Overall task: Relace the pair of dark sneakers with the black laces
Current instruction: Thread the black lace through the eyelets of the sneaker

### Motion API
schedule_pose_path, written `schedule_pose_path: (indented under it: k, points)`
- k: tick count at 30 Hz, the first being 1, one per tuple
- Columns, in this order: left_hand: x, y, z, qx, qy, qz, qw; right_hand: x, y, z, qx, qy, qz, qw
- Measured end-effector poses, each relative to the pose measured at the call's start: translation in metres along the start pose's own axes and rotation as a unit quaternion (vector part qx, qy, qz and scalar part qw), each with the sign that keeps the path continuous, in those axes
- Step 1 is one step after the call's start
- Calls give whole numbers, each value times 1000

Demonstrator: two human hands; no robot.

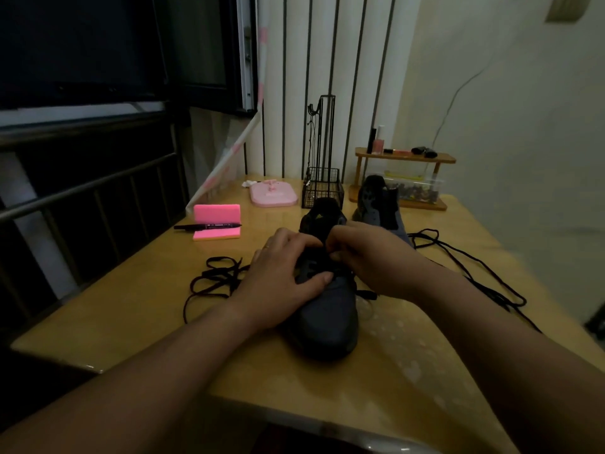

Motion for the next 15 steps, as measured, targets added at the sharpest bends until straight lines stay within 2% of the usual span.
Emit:
schedule_pose_path:
  k: [4, 6, 15]
  points:
    - [11, -9, -7, -17, 42, -88, 995, 4, 1, -5, -51, 25, -33, 998]
    - [12, -11, -8, -27, 40, -90, 995, 3, 2, -8, -59, 15, -31, 998]
    - [11, -8, -10, -31, 46, -67, 996, 10, 4, 7, 57, -27, -105, 992]
Point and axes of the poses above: each hand's wrist, its own z-axis towards the middle knuckle, its own y-axis out of the back of the hand, x = y × z, the point moved 5 cm from there along z, towards the middle knuckle, and after that the axes turned 6 degrees about y, right-handed, at the moved point
